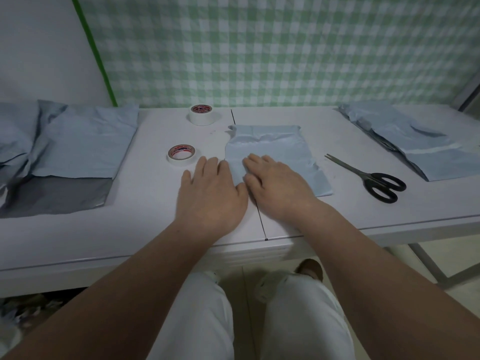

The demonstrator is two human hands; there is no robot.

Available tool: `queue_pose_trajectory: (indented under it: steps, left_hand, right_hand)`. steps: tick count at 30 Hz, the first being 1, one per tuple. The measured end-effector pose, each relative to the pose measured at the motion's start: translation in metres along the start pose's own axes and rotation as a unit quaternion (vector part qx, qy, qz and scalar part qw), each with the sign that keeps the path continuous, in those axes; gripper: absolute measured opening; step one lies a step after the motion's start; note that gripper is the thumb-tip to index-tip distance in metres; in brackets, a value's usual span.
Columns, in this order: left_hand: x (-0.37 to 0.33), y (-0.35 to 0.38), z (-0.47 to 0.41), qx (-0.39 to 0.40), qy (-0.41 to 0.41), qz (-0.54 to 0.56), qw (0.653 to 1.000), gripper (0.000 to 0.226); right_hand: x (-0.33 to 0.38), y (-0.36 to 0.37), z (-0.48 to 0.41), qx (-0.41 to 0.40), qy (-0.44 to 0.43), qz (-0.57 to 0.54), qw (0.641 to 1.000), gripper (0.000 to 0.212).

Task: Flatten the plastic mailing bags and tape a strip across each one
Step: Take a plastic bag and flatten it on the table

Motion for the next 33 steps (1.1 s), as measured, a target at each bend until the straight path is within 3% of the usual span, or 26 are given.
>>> queue_pose_trajectory:
  steps: [7,12,17,21,25,29,33]
  left_hand:
    - [-0.002,0.0,0.002,0.012,0.001,-0.013,1.0,0.051]
    - [-0.003,-0.002,0.003,0.004,-0.003,-0.037,0.999,0.071]
    - [-0.005,-0.003,0.003,0.012,-0.01,-0.029,0.999,0.059]
    - [-0.004,-0.003,0.004,0.022,-0.012,-0.022,0.999,0.054]
    - [-0.005,-0.002,0.003,0.041,-0.022,-0.012,0.999,0.056]
    - [-0.003,-0.004,0.003,0.035,-0.026,-0.01,0.999,0.055]
    - [-0.003,-0.004,0.003,0.025,-0.028,-0.013,0.999,0.054]
  right_hand:
    - [0.002,-0.003,0.004,0.005,0.011,-0.006,1.0,0.013]
    - [0.003,-0.003,0.007,-0.001,0.027,0.013,1.0,0.016]
    - [0.001,-0.002,0.007,-0.046,0.045,0.038,0.997,0.021]
    - [0.004,-0.001,0.007,-0.07,0.004,0.057,0.996,0.028]
    - [0.006,-0.002,0.008,-0.056,-0.016,0.054,0.997,0.045]
    - [0.004,0.003,0.005,-0.027,-0.011,0.055,0.998,0.029]
    - [0.004,0.006,0.003,-0.023,-0.002,0.061,0.998,0.028]
Point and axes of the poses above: each hand's wrist, its own z-axis away from the middle knuckle, its own y-axis out of the palm, x = y × z, the point moved 4 cm from there along -z, towards the middle knuckle, and after that the axes turned 10 degrees about x, right-handed, at the moved point
